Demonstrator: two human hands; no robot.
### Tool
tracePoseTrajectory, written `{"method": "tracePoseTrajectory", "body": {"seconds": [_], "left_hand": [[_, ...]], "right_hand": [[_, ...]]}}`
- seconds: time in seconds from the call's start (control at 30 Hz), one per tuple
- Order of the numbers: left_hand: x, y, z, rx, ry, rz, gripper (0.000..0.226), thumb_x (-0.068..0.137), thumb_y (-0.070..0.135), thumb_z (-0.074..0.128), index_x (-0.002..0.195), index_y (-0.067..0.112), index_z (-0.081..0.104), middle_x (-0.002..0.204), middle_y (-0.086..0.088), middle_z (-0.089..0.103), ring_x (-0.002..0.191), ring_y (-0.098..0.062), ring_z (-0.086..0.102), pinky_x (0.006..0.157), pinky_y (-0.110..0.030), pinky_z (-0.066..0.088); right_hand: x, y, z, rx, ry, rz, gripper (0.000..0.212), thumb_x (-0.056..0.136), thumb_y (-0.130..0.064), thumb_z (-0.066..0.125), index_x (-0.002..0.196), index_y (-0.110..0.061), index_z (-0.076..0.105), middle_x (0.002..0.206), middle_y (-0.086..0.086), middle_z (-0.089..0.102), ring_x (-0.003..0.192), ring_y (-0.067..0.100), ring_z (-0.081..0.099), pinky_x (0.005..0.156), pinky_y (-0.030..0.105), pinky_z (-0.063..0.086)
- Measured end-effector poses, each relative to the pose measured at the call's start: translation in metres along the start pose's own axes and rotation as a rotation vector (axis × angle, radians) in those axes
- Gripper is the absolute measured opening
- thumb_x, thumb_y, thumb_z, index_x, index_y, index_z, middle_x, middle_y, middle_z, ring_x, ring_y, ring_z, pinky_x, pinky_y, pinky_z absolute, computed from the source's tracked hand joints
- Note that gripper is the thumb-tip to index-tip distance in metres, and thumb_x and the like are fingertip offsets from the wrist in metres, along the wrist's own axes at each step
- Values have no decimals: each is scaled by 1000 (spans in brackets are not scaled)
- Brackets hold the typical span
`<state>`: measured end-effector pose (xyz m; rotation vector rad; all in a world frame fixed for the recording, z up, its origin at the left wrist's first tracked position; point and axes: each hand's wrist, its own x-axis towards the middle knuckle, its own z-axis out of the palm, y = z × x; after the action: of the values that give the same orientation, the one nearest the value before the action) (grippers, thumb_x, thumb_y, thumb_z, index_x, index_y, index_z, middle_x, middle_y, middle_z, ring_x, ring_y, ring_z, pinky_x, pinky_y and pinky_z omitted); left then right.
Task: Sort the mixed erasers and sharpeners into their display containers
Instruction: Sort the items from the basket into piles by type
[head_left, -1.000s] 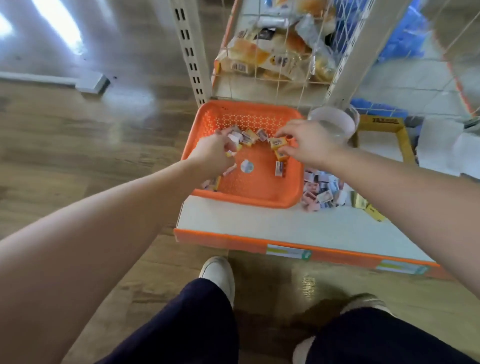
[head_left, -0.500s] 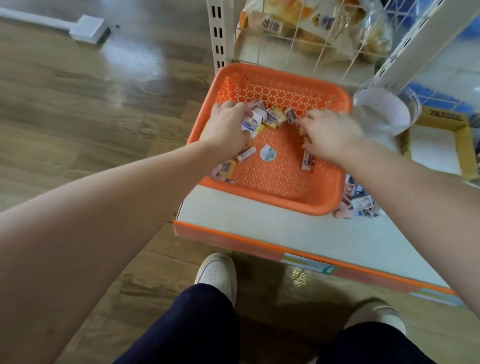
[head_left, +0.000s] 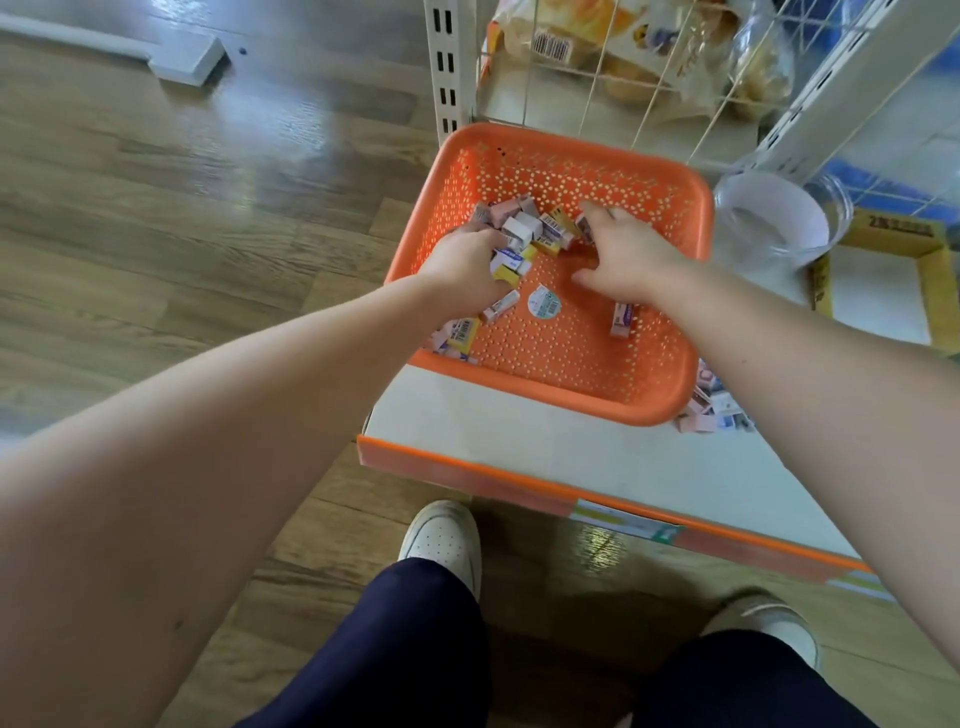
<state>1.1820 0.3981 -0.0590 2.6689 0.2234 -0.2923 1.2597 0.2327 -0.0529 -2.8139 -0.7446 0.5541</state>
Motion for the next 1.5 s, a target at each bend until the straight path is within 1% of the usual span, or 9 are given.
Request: {"method": "tracePoseTrajectory", "body": {"seconds": [0.13, 0.3, 0.43, 0.63, 0.87, 1.13, 1.3, 1.4, 1.5], "left_hand": [[-9, 5, 9, -115, 74, 109, 45, 83, 9, 59, 128, 15, 55, 134, -3, 53, 125, -22, 46, 99, -27, 34], [-12, 6, 9, -221, 77, 29, 74, 85, 13, 58, 148, 22, 20, 157, -8, 16, 145, -26, 10, 118, -40, 10], [-10, 5, 13, -180, -70, -66, 88, 88, 27, 59, 151, 19, -1, 159, -11, -3, 145, -33, 8, 115, -40, 17], [-11, 0, 12, -88, -115, -54, 72, 88, 35, 57, 148, 22, 19, 156, -5, 16, 139, -29, 26, 106, -35, 30], [-16, 3, 10, -383, 48, -71, 40, 89, 25, 54, 128, 19, 49, 127, 0, 56, 117, -16, 51, 86, -23, 39], [-12, 2, 17, -180, -89, -85, 76, 87, 31, 52, 151, 24, 12, 159, 2, 3, 146, -26, 0, 118, -41, 10], [-11, 3, 14, -235, -134, -134, 77, 87, 32, 54, 151, 25, 10, 159, 1, 0, 140, -26, 25, 99, -28, 32], [-13, 5, 10, -321, -116, -123, 67, 87, 24, 54, 147, 24, 23, 150, -3, 32, 121, -19, 46, 85, -25, 38], [-17, 8, 7, -408, -151, -104, 59, 82, 13, 53, 139, 25, 41, 138, -2, 49, 122, -18, 48, 95, -30, 44]], "right_hand": [[8, -1, 6, 28, 50, -61, 87, 84, -23, 65, 150, -17, 9, 156, 7, 12, 139, 29, 26, 113, 40, 27], [17, -5, 14, -5, -52, -50, 90, 83, -38, 65, 149, -32, 4, 158, -3, 2, 143, 28, 11, 109, 62, 20], [15, -8, 12, -90, -46, -81, 77, 88, -43, 57, 148, -36, 9, 156, -5, 10, 142, 30, 9, 108, 58, 25], [10, -3, 10, -112, 12, -198, 62, 86, -37, 60, 142, -28, 36, 145, 0, 30, 131, 29, 24, 105, 47, 34], [5, 11, 15, -25, 74, -204, 42, 81, -30, 61, 121, -21, 51, 135, 2, 43, 122, 28, 37, 103, 45, 34], [-5, 3, 17, -70, -136, -188, 79, 83, -28, 58, 148, -33, 15, 157, -5, 12, 144, 27, 2, 113, 55, 8], [-7, 4, 13, 38, -65, -181, 62, 77, -20, 59, 135, -36, 42, 143, 7, 39, 137, 23, 27, 110, 40, 29], [-11, 0, 9, 210, 9, -149, 40, 76, -10, 54, 108, -32, 64, 108, -4, 61, 109, 17, 53, 93, 31, 43], [-15, -3, 4, 318, 103, -101, 39, 75, -4, 49, 92, -33, 68, 88, -9, 66, 88, 12, 59, 80, 27, 48]]}}
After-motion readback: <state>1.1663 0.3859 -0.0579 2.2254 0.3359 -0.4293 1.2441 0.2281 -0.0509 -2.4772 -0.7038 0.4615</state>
